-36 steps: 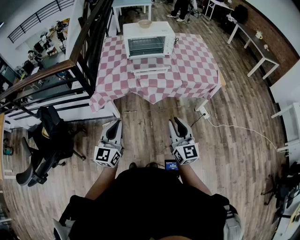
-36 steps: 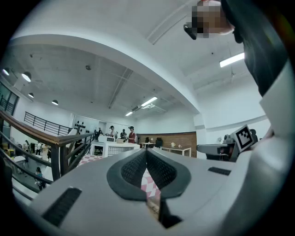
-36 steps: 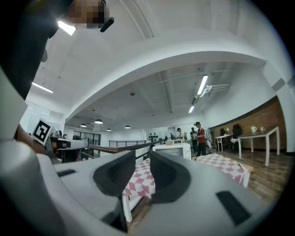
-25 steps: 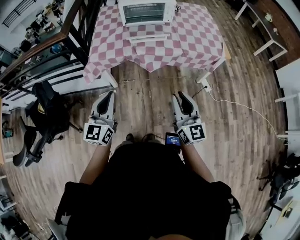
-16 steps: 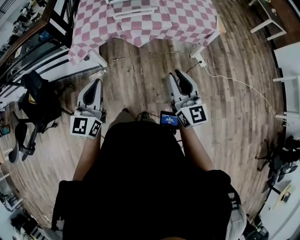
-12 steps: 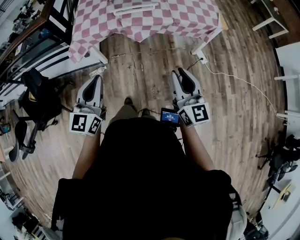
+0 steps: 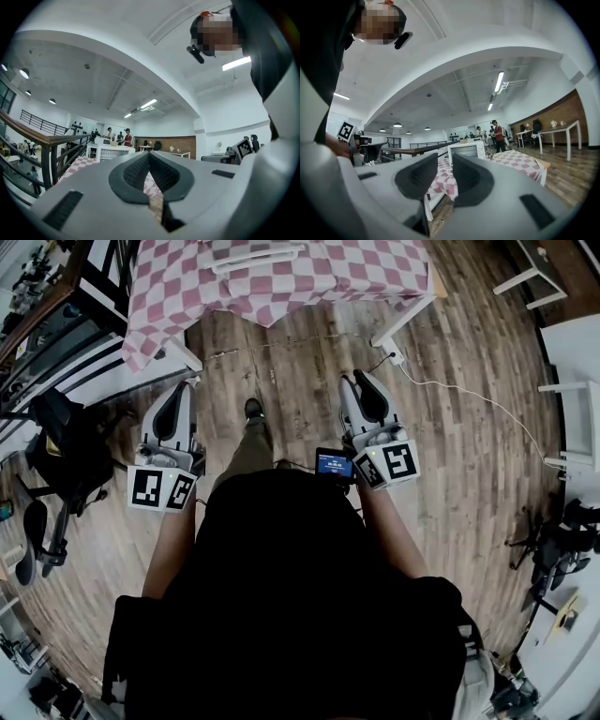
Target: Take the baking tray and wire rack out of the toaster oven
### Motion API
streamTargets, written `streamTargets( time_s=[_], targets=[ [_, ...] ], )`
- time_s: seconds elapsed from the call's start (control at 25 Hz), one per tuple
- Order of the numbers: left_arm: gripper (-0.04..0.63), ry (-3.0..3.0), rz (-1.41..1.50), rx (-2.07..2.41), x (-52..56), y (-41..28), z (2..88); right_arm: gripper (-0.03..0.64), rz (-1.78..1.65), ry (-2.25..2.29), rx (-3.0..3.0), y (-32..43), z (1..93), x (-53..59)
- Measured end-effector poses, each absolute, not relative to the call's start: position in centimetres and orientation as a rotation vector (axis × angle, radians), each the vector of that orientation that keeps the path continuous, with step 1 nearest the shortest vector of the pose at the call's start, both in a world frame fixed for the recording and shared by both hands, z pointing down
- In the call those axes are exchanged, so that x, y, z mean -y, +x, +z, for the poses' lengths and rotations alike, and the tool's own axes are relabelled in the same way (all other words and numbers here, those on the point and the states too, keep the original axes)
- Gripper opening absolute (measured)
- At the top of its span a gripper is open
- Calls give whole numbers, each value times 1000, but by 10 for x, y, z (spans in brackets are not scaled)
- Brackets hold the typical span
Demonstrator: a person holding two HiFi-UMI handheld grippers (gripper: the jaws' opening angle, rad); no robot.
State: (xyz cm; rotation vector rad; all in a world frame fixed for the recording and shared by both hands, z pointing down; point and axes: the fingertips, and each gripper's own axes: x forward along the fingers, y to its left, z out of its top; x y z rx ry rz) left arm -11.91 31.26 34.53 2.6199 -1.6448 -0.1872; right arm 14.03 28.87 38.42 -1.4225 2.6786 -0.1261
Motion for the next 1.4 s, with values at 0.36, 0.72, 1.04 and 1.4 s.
streamTargets(
  time_s=[0.36, 0.72, 1.04, 1.4],
  targets=[
    [-12, 2571, -167, 1665, -230, -143, 366, 101, -152, -1449, -2673, 121, 387, -214],
    [-12, 2594, -174, 1599, -116, -175, 357, 101, -112, -1447, -2698, 78, 364, -99],
    [-12, 2594, -198, 1561, -23, -218, 361, 101, -146, -1481, -2707, 32, 362, -5],
    [-12, 2544, -267, 1510, 46, -250, 374, 101, -202, -1454, -2729, -11, 366, 71]
  ],
)
